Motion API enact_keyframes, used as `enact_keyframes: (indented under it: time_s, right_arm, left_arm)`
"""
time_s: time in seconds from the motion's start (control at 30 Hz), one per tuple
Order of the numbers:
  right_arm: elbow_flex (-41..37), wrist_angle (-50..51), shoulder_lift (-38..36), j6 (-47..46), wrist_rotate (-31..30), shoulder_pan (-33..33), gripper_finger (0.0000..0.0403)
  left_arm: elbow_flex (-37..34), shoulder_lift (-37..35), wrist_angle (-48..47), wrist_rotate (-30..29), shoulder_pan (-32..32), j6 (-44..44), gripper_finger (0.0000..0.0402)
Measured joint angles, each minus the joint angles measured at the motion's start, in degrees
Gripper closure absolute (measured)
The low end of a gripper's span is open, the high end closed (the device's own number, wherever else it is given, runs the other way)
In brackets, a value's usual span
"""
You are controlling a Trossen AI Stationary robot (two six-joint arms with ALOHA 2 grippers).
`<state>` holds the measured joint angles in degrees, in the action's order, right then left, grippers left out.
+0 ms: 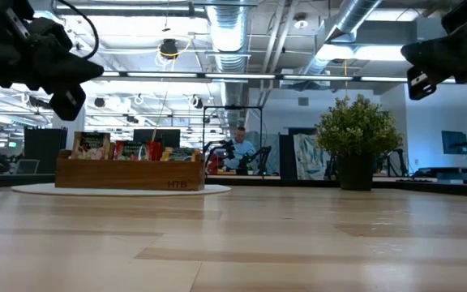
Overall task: Pick & Place Tea
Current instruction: Return to Home Position
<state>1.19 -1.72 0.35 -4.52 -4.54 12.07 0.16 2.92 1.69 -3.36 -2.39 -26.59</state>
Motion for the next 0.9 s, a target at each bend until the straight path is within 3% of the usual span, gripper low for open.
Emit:
enact_keyframes:
  time_s: [0.3, 0.9]
  right_arm:
    - [0.02, 0.00, -0.03, 0.00, -0.04, -3.73, 0.0403]
    - [0.02, 0.02, -0.06, -0.01, 0.00, -7.34, 0.0403]
  left_arm:
    - [0.00, -3.01, 2.08, -0.02, -3.86, 0.04, 0.0401]
    - [0.00, -2.91, 0.39, 0.09, -4.03, 0.09, 0.0401]
